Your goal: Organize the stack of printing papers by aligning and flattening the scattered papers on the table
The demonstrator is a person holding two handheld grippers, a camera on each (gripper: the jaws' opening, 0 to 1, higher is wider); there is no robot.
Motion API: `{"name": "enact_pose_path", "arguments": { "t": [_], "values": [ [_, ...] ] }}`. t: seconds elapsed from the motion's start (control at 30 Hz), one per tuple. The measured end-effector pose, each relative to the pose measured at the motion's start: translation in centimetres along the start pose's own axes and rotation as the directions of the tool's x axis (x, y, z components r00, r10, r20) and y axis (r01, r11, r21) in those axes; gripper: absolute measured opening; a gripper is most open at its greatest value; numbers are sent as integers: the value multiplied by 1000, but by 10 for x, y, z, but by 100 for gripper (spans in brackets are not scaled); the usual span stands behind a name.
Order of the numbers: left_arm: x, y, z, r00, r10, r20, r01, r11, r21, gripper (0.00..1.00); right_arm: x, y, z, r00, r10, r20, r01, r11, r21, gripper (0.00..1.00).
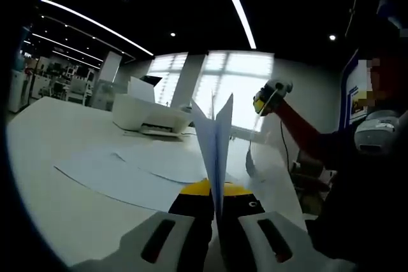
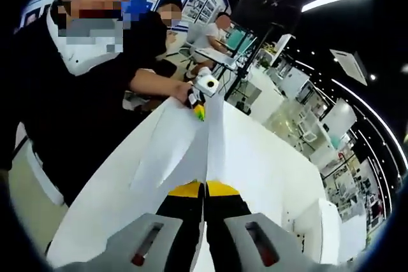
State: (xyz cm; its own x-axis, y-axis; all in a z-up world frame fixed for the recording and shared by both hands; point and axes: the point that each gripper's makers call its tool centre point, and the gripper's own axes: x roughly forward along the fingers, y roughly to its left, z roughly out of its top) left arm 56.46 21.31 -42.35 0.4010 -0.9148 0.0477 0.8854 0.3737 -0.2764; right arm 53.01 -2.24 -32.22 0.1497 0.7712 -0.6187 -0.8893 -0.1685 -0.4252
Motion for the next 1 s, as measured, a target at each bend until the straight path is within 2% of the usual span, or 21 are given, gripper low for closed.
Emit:
{"name": "enact_pose_path", "arguments": {
  "t": [0.17,0.43,0.67,1.0],
  "values": [
    [0,1,0,1000,4,0,-4,1000,-1,6,18,1,5,999,37,-11,-37,999,-17,0],
    [0,3,1,1000,11,5,-11,1000,-1,6,38,-4,-3,997,66,-32,-66,998,-1,0],
    [1,0,1,1000,12,6,-12,1000,-1,7,55,-5,-4,997,77,-13,-77,997,9,0],
    [0,2,2,1000,13,10,-13,1000,-2,7,76,-5,5,996,89,-14,-89,996,4,0]
  ]
}}
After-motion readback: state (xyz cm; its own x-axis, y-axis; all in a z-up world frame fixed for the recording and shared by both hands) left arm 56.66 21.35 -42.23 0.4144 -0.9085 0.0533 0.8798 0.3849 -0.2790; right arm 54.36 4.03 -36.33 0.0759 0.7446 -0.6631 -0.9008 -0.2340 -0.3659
